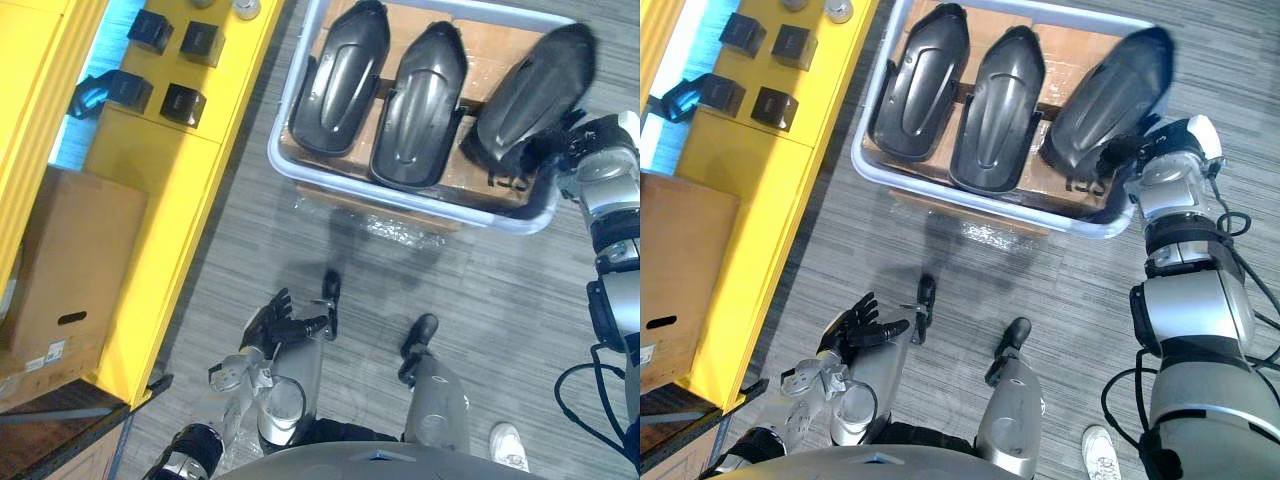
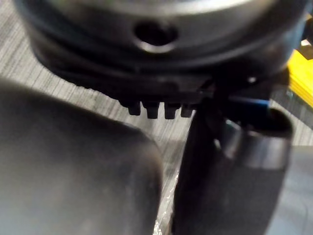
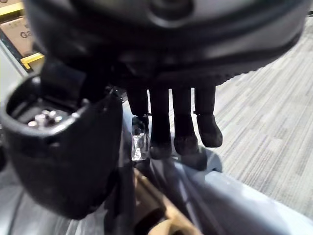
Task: Walk over and take three plastic housings, then place them on the shelf
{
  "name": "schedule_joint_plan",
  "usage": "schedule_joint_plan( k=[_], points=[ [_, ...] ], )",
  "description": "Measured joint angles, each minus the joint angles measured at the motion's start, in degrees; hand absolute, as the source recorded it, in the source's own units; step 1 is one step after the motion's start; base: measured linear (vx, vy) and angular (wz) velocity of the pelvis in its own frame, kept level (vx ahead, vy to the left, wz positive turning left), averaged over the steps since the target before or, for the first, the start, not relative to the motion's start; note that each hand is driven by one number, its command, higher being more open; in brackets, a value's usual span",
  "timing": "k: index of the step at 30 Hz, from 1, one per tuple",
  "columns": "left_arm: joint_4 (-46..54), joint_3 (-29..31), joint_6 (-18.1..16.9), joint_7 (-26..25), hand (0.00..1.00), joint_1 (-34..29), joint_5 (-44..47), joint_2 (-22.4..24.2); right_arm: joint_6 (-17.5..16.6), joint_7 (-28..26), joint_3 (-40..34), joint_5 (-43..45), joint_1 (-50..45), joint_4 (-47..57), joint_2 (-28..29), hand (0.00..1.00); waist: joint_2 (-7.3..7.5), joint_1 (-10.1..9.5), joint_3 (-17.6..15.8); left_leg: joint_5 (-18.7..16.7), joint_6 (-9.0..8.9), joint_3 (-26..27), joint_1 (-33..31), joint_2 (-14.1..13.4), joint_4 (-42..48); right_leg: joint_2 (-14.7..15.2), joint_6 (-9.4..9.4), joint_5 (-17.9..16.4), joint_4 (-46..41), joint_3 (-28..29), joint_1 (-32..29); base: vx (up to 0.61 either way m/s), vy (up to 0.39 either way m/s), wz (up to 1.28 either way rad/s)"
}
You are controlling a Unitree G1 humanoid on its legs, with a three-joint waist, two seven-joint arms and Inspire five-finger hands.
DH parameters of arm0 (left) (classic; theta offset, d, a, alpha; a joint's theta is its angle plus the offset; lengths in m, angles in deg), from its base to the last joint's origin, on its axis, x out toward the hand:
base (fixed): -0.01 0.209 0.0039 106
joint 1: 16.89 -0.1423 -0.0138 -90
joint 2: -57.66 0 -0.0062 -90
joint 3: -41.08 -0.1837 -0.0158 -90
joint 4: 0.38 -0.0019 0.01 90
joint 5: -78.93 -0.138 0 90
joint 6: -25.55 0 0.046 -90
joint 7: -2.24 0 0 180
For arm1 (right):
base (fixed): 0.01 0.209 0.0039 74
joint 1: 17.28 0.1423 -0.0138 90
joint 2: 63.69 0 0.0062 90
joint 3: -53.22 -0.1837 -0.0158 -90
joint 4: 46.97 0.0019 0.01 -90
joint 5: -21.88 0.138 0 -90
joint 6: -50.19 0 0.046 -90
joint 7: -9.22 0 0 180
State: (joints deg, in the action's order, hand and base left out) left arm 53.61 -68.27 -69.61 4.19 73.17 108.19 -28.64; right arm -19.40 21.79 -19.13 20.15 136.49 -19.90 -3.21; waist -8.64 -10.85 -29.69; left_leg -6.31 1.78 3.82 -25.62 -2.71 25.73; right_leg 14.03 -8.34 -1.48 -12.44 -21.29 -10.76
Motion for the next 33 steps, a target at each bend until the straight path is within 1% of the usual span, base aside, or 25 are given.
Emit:
schedule_joint_plan(
  k=[2, 4, 6, 8, 11, 13, 15, 16, 20, 22, 23, 25, 26, 27, 29, 30, 32, 33],
  points=[
    [0.0, 0.0, -0.1, 0.0, 1.00, 0.0, 0.0, 0.0, -0.3, 0.0, 1.0, -0.1, 0.4, 0.0, -0.1, 0.00, -0.02, -0.08, 0.0, 0.0, -0.01, -0.3, 0.0, 0.0, 0.1, 0.1, 0.09, -0.4, -0.8, -0.4, -0.1, 0.01, -0.030, 0.11],
    [0.0, 0.0, -0.1, 0.1, 1.00, 0.0, 0.0, 0.0, -1.5, 0.1, 1.2, -0.2, 0.6, 0.1, -0.2, 0.00, -0.02, -0.05, 0.0, 0.0, -0.02, -0.5, 0.0, 0.0, 0.2, 0.3, 0.26, -0.7, -1.6, -0.7, -0.3, 0.01, -0.027, 0.06],
    [0.0, 0.0, -0.1, 0.1, 1.00, 0.0, 0.0, 0.1, -3.0, 0.3, 3.0, -0.3, 0.6, 0.3, -0.9, 0.00, -0.02, -0.04, 0.0, 0.0, -0.02, -0.5, 0.1, 0.0, 0.3, 0.5, 0.31, -1.2, -2.5, -0.7, -0.4, 0.00, 0.000, 0.00],
    [0.1, 0.0, 0.0, 0.1, 1.00, -0.1, -0.1, 0.0, -5.0, 0.4, 3.4, -2.5, 0.5, 0.9, -1.5, 0.00, -0.01, 0.05, 0.0, 0.0, -0.02, -0.5, 0.2, 0.0, 0.5, 0.5, 0.33, -1.5, -2.8, -0.8, -0.4, 0.00, 0.000, 0.00],
    [0.1, 0.0, 0.0, 0.1, 1.00, -0.2, -0.1, 0.0, -6.5, 0.8, 4.1, -2.6, 0.4, 2.4, -2.3, 0.00, 0.03, 0.23, 0.0, 0.0, -0.03, -0.5, 0.4, 0.0, 0.8, 0.6, 0.46, -2.0, -3.6, -0.8, -0.4, 0.00, 0.000, 0.00],
    [0.6, 0.0, 0.1, 0.1, 1.00, -0.5, -0.1, -0.1, -8.3, 0.8, 5.1, -4.9, -0.1, 3.9, -2.7, 0.00, 0.10, 0.26, -0.1, 0.0, -0.04, -0.5, 1.0, -0.1, 0.8, 0.6, 0.53, -2.1, -3.9, -0.7, 0.0, -0.02, -0.009, -0.01],
    [0.9, 0.0, 0.2, 0.0, 1.00, -0.6, -0.1, -0.2, -9.0, 0.9, 5.6, -5.3, -0.9, 6.0, -3.2, 0.00, 0.27, 0.31, -0.2, 0.0, -0.06, -0.4, 1.1, -0.2, 0.6, 0.6, 0.58, -2.1, -4.0, -0.7, 0.0, -0.05, -0.012, -0.01],
    [1.7, 0.0, 0.3, 0.0, 1.00, -0.7, -0.1, -0.5, -9.5, 0.9, 5.6, -6.8, -1.9, 7.5, -3.4, 0.00, 0.54, 0.31, -0.3, 0.0, -0.11, -0.4, 1.1, -0.3, 0.4, 0.5, 0.59, -2.1, -3.9, -0.7, 0.0, -0.06, -0.012, 0.00],
    [3.2, 0.2, 0.2, 0.0, 1.00, -1.2, -0.2, -1.2, -9.7, 1.3, 5.8, -7.0, -3.5, 9.5, -3.4, 0.00, 1.51, 0.29, -0.7, 0.1, -0.28, -0.3, 1.2, -0.6, 0.1, 0.1, 0.61, -2.1, -3.4, -0.7, 0.2, -0.05, -0.014, -0.02],
    [5.5, 1.1, 0.2, -0.1, 1.00, -2.7, -0.4, -1.9, -9.8, 2.7, 5.7, -7.1, -5.4, 12.8, -3.4, 0.00, 2.93, 0.59, -1.0, 0.3, -0.46, -0.1, 1.6, -1.0, 0.0, -0.1, 0.64, -2.1, -3.3, -0.6, 0.4, -0.02, -0.022, -0.05],
    [6.0, 1.3, 0.2, -0.2, 1.00, -3.0, -0.4, -2.1, -9.8, 3.1, 5.4, -7.1, -5.9, 13.8, -3.4, 0.00, 3.27, 0.71, -1.2, 0.3, -0.51, 0.0, 2.0, -1.0, -0.1, -0.1, 0.64, -2.1, -3.2, -0.6, 0.7, 0.00, 0.000, 0.00],
    [8.2, 1.3, 0.2, -1.3, 1.00, -4.3, -0.4, -2.3, -10.0, 4.2, 4.4, -7.5, -7.7, 17.7, -3.4, 0.00, 4.49, 1.43, -1.1, 0.3, -0.53, 0.6, 3.4, -1.0, -0.8, -0.2, 0.64, -2.1, -2.5, -0.5, 2.1, 0.01, -0.010, -0.05],
    [9.7, 1.6, 0.3, -2.1, 1.00, -5.1, -0.6, -2.6, -10.1, 4.5, 3.6, -8.5, -8.5, 19.5, -3.4, 0.00, 5.16, 1.49, -1.2, 0.3, -0.60, 1.0, 3.9, -1.0, -1.2, -0.2, 0.63, -2.1, -2.3, -0.1, 2.2, 0.02, -0.013, -0.11],
    [10.5, 1.6, 0.3, -2.6, 1.00, -5.4, -0.6, -2.9, -10.5, 4.9, 3.0, -9.2, -9.3, 20.7, -3.4, 0.00, 5.45, 1.67, -1.2, 0.4, -0.61, 1.1, 4.1, -1.1, -1.3, -0.2, 0.63, -2.1, -2.2, -0.1, 2.3, 0.01, -0.011, -0.08],
    [14.5, 1.7, 0.5, -4.8, 1.00, -6.4, -0.6, -3.4, -11.2, 7.0, 1.4, -9.3, -11.8, 23.7, -3.4, 0.00, 6.57, 2.09, -1.1, 0.5, -0.82, 1.1, 4.8, -1.1, -1.9, -0.2, 0.68, -2.0, -2.1, -0.2, 2.8, 0.00, 0.000, 0.00],
    [15.7, 1.6, 0.5, -5.3, 1.00, -6.5, -0.6, -3.4, -11.2, 7.2, 1.2, -9.3, -12.1, 24.0, -3.4, 0.00, 6.75, 2.10, -1.1, 0.5, -0.88, 1.1, 5.0, -1.1, -2.0, -0.2, 0.73, -2.0, -2.1, -0.2, 2.9, 0.01, -0.017, 0.03],
    [21.9, 1.4, 0.5, -6.9, 1.00, -6.2, -0.6, -3.3, -11.2, 9.0, 0.4, -9.3, -13.6, 25.0, -3.2, 0.00, 7.24, 2.32, -1.1, 0.6, -1.01, 1.1, 5.2, -1.1, -2.0, -0.3, 0.85, -1.8, -1.6, -0.4, 3.6, 0.00, -0.008, 0.07],
    [23.5, 1.3, 0.4, -7.0, 1.00, -6.1, -0.6, -3.3, -11.1, 9.3, 0.4, -9.3, -13.7, 25.0, -2.8, 0.00, 7.46, 2.50, -1.0, 0.7, -1.03, 1.1, 5.3, -1.1, -2.1, -0.3, 0.94, -1.7, -1.4, -0.4, 3.8, 0.00, -0.001, 0.04]
  ],
)
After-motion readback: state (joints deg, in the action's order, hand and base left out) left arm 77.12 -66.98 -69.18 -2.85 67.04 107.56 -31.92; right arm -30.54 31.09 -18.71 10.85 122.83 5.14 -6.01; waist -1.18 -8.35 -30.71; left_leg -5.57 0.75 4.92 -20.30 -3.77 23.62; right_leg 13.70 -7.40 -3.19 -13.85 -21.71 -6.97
